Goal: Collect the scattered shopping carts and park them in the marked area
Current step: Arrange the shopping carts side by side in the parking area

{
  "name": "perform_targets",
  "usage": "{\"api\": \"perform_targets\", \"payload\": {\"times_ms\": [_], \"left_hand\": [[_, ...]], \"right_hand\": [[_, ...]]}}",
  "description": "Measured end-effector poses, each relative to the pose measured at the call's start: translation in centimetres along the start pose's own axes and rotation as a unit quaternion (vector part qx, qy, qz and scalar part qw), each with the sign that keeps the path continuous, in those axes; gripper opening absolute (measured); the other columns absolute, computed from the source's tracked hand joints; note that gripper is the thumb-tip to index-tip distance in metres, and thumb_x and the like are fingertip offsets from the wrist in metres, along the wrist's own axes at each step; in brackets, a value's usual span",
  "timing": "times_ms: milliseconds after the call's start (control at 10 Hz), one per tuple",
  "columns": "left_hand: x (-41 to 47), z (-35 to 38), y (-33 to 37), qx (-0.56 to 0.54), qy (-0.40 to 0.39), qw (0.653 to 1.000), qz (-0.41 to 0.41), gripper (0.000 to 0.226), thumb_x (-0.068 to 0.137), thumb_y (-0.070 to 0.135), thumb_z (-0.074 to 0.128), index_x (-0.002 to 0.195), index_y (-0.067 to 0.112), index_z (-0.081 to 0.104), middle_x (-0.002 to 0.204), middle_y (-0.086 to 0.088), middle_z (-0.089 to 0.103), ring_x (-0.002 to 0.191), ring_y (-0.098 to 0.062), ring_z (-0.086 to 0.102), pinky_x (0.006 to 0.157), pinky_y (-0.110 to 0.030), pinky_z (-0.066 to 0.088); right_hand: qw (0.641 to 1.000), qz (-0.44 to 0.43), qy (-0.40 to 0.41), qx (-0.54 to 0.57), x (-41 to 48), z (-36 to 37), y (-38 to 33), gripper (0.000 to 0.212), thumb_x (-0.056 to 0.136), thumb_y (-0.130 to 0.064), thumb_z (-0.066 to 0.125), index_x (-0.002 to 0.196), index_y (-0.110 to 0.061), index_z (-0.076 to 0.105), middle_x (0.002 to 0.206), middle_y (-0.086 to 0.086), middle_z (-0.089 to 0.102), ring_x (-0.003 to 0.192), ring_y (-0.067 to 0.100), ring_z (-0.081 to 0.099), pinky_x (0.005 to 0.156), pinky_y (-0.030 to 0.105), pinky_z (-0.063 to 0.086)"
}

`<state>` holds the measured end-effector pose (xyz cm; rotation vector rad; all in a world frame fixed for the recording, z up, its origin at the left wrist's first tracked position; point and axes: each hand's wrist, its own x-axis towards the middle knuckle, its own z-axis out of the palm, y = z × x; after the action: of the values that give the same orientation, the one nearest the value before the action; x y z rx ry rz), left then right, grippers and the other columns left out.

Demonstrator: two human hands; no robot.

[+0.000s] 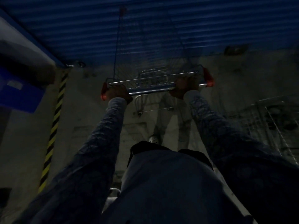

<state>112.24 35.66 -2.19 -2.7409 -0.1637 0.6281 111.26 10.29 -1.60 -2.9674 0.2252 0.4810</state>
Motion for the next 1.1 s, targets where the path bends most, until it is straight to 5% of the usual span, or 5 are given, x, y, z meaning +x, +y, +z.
{"api": "perform_targets", "payload": {"times_ms": [300,500,900,1100], "left_hand": [[-10.4,5.0,2.9,0.009,0.054,0.998,-0.008,0.063,0.085,0.048,0.049,0.132,0.007,0.053,0.135,-0.013,0.058,0.129,-0.028,0.051,0.119,-0.047,0.013],[-18.9,9.3,4.5,-0.037,0.064,0.997,-0.02,0.052,0.076,0.046,0.055,0.116,0.014,0.064,0.114,-0.009,0.068,0.111,-0.026,0.063,0.119,-0.048,0.014],[-37.8,16.6,3.0,-0.063,0.097,0.993,0.034,0.051,0.089,0.04,0.053,0.125,0.004,0.057,0.123,-0.02,0.063,0.117,-0.032,0.06,0.118,-0.046,0.02],[-48.5,22.6,1.2,-0.047,0.083,0.995,0.036,0.057,0.087,0.047,0.054,0.125,0.005,0.058,0.121,-0.018,0.064,0.116,-0.034,0.06,0.117,-0.048,0.021]], "right_hand": [[0.999,-0.04,-0.016,0.007,-10.9,2.7,6.2,0.047,0.086,-0.045,0.063,0.122,-0.015,0.063,0.127,0.015,0.062,0.119,0.038,0.057,0.101,0.048,0.047],[0.997,-0.054,-0.013,-0.049,-17.5,5.7,10.1,0.059,0.081,-0.05,0.064,0.125,-0.011,0.06,0.131,0.021,0.058,0.125,0.042,0.051,0.11,0.053,0.034],[0.999,-0.022,-0.001,-0.048,-37.7,10.6,12.7,0.066,0.08,-0.055,0.068,0.126,-0.007,0.06,0.131,0.022,0.058,0.123,0.041,0.053,0.106,0.051,0.037],[0.999,-0.022,0.021,-0.03,-50.6,14.0,13.2,0.052,0.08,-0.049,0.069,0.115,-0.01,0.069,0.12,0.021,0.066,0.115,0.041,0.059,0.102,0.048,0.043]]}}
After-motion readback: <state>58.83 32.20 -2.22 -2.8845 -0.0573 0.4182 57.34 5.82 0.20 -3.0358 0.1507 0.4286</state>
